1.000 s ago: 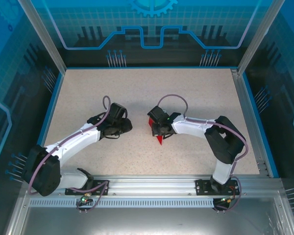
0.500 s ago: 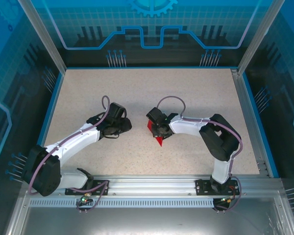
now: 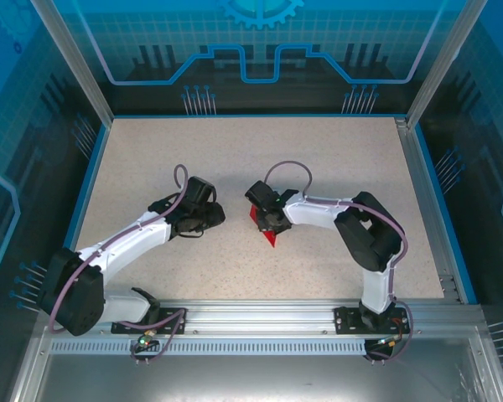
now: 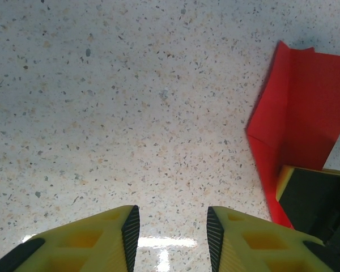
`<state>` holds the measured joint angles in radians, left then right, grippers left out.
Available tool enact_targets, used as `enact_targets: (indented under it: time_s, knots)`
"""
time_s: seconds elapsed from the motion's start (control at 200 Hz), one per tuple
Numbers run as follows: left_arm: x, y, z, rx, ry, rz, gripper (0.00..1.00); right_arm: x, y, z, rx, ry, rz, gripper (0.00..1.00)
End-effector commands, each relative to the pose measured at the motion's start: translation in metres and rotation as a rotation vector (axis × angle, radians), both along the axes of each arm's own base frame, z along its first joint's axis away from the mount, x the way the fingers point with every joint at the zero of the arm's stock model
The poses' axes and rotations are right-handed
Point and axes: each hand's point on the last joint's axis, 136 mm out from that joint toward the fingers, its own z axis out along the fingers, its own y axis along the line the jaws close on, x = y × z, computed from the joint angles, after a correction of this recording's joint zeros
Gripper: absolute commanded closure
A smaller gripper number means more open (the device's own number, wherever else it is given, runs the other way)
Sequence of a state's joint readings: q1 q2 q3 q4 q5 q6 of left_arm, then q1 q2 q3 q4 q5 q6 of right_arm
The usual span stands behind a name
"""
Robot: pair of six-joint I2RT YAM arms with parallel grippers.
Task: Fold a paper plane with a square sheet of paper (pick it up from the middle)
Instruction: Turn over the paper plane at the center of the table.
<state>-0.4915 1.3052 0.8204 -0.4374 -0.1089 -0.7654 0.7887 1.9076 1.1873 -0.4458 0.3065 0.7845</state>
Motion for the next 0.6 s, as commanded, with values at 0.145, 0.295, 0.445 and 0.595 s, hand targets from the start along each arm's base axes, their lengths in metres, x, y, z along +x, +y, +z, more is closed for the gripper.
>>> enact_targets:
  time_s: [0.145,0.295,0.445,0.595]
  knots:
    - [0.001,0.009,0.001,0.003,-0.014,0.037,0.59,0.008,-0.011,0.017,-0.008,-0.067,-0.017,0.83]
    - [0.0,0.01,0.0,0.003,-0.012,0.035,0.59,0.007,-0.012,0.002,-0.028,-0.03,-0.014,0.83]
    - [-0.001,0.011,-0.001,0.004,-0.008,0.038,0.59,0.004,-0.013,-0.009,-0.045,0.001,-0.007,0.8]
    - [0.0,0.011,-0.001,0.004,-0.009,0.039,0.59,-0.001,-0.013,-0.022,-0.055,0.038,0.004,0.78]
